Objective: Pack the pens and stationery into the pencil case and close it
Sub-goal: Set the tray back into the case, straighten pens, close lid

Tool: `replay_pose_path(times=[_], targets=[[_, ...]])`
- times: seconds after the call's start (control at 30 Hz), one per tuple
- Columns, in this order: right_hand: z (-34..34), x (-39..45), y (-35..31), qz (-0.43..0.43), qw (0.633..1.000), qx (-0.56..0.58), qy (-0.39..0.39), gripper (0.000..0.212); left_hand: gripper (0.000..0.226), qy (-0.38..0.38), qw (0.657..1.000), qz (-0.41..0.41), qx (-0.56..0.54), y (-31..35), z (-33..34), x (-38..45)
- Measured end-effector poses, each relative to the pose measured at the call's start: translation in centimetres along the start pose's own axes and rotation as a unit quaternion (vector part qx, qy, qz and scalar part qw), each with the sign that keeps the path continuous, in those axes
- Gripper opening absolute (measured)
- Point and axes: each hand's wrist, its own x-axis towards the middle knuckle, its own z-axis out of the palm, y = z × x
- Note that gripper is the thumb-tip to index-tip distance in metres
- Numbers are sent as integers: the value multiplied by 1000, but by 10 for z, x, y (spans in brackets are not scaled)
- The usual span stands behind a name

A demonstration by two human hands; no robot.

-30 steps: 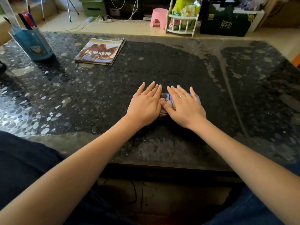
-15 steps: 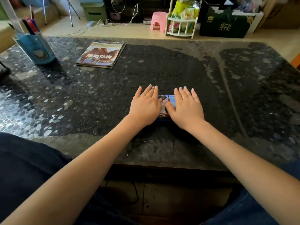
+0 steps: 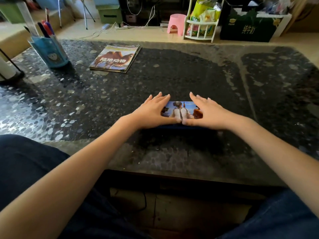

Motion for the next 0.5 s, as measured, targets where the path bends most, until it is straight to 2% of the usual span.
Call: replay_pose_path(times=[0.07,0.2,0.33,0.5], targets=[[-2,-2,10,-5,999,-29,-21,104,100,-9,1000,-13,17,-11,-3,-8],[4,1,18,-24,1000,-13,-13,115,106,-7,1000,-5,17,-25,-1,-14],[15,-2,19,-50,994,-85,54,111,108,-11,998,25,56,-27,6,-11],[24,0,17,-50,983,-156,86,95,111,4,988,28,151,-32,5,3]])
